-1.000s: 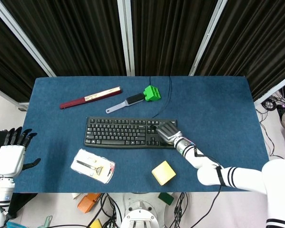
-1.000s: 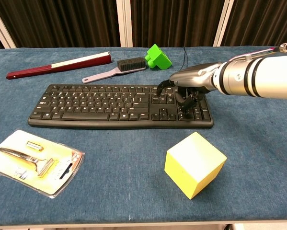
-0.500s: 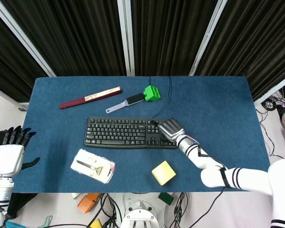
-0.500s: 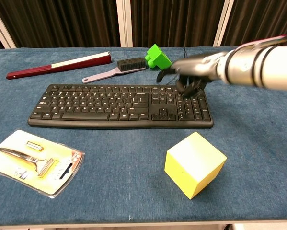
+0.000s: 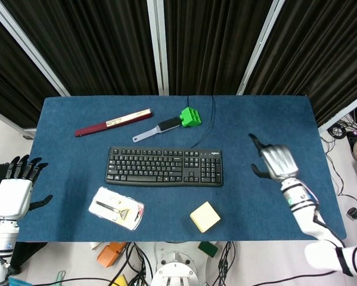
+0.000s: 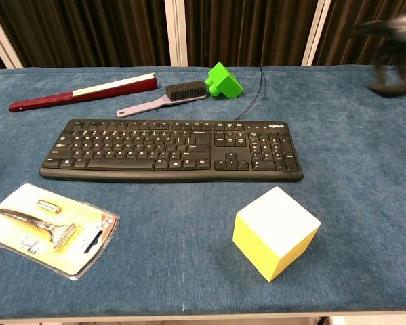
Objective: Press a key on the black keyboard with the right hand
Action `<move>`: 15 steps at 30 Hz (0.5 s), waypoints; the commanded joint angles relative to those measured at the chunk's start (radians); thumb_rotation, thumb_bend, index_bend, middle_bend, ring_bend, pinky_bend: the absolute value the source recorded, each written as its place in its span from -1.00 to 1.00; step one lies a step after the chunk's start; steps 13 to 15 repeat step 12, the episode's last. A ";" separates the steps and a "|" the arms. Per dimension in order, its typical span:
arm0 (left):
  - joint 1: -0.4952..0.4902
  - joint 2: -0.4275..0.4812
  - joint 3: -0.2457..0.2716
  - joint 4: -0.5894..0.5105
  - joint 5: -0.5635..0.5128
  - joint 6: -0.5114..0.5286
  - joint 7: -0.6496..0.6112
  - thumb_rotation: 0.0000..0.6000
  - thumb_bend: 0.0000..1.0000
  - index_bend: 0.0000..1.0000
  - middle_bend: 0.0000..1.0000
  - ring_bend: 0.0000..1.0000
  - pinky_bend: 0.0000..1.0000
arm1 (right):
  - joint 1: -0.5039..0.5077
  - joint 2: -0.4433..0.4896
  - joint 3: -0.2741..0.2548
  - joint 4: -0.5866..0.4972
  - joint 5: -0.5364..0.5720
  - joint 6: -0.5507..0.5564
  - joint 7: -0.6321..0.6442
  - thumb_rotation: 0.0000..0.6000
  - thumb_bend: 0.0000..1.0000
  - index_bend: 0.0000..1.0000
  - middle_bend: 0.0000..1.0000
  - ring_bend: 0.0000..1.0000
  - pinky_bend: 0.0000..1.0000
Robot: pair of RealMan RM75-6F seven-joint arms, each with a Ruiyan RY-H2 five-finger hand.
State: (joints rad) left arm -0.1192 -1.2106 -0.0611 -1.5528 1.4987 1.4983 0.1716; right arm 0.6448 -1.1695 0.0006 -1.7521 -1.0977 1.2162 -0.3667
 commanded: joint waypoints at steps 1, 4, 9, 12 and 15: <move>0.002 -0.001 0.000 0.000 -0.001 0.002 -0.001 1.00 -0.84 -0.58 -0.74 -0.91 -1.00 | -0.173 0.053 -0.080 0.024 -0.126 0.167 0.125 0.41 -0.63 -1.00 -0.94 -0.97 -0.89; 0.005 -0.003 0.001 -0.001 -0.005 0.003 -0.003 1.00 -0.84 -0.58 -0.74 -0.91 -1.00 | -0.257 0.049 -0.097 0.063 -0.169 0.244 0.201 0.34 -0.64 -1.00 -1.00 -1.00 -1.00; 0.010 -0.008 0.004 0.000 -0.011 0.006 -0.004 1.00 -0.84 -0.58 -0.74 -0.91 -1.00 | -0.355 0.033 -0.099 0.108 -0.234 0.344 0.283 0.32 -0.64 -1.00 -1.00 -1.00 -1.00; 0.012 -0.011 0.005 0.002 -0.013 0.007 -0.006 1.00 -0.84 -0.58 -0.74 -0.91 -1.00 | -0.375 0.037 -0.092 0.110 -0.259 0.352 0.288 0.32 -0.64 -1.00 -1.00 -1.00 -1.00; 0.012 -0.011 0.005 0.002 -0.013 0.007 -0.006 1.00 -0.84 -0.58 -0.74 -0.91 -1.00 | -0.375 0.037 -0.092 0.110 -0.259 0.352 0.288 0.32 -0.64 -1.00 -1.00 -1.00 -1.00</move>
